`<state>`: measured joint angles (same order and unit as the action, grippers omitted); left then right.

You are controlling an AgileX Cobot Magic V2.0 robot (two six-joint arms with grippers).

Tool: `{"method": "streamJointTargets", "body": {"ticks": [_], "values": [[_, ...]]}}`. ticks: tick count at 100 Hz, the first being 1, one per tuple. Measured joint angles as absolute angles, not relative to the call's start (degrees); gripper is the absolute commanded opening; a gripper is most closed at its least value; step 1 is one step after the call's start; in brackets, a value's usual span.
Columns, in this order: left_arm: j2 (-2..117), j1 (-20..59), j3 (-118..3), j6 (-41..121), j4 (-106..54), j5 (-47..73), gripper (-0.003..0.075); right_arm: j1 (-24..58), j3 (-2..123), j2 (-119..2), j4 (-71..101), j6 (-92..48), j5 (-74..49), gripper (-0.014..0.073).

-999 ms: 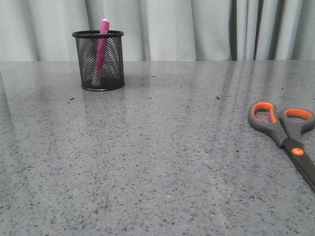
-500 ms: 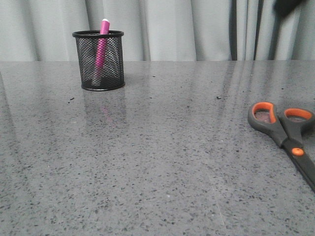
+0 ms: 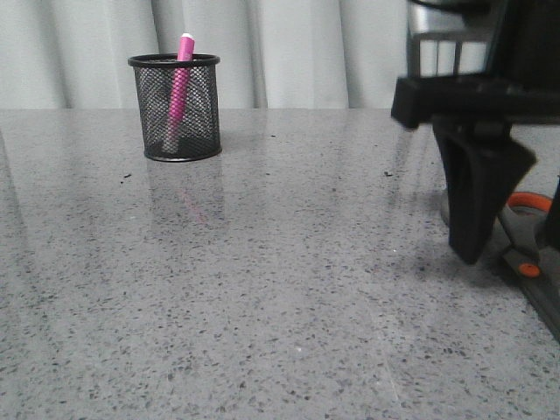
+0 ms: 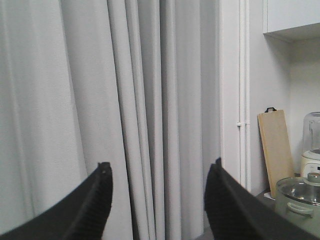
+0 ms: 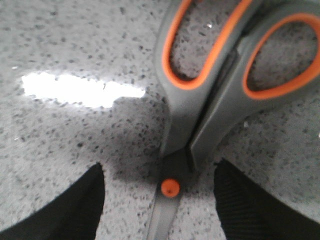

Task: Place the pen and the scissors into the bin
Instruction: 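Lower the right gripper onto the scissors' pivot and close on it, then lift the scissors handles-up and lower them into the mesh cup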

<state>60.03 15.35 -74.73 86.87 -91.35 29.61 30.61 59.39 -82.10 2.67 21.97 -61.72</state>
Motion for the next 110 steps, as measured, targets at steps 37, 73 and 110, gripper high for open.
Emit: {"method": "streamJointTargets", "body": {"ticks": [37, 73, 110], "values": [[56.55, 16.92, -71.58, 86.78, -90.59, 30.55, 0.0375, 30.61, 57.36, -84.11, -4.62, 30.34, -55.4, 0.0407], [56.38, 17.69, -71.35, 86.74, -90.5, 30.9, 0.0375, 30.71, 59.86, -87.55, -5.73, 28.45, -54.55, -0.007], [54.14, 17.69, -71.33, 86.65, -90.25, 31.46, 0.0375, 31.48, 91.84, -91.56, -5.73, 15.7, -44.54, -0.0071]]}}
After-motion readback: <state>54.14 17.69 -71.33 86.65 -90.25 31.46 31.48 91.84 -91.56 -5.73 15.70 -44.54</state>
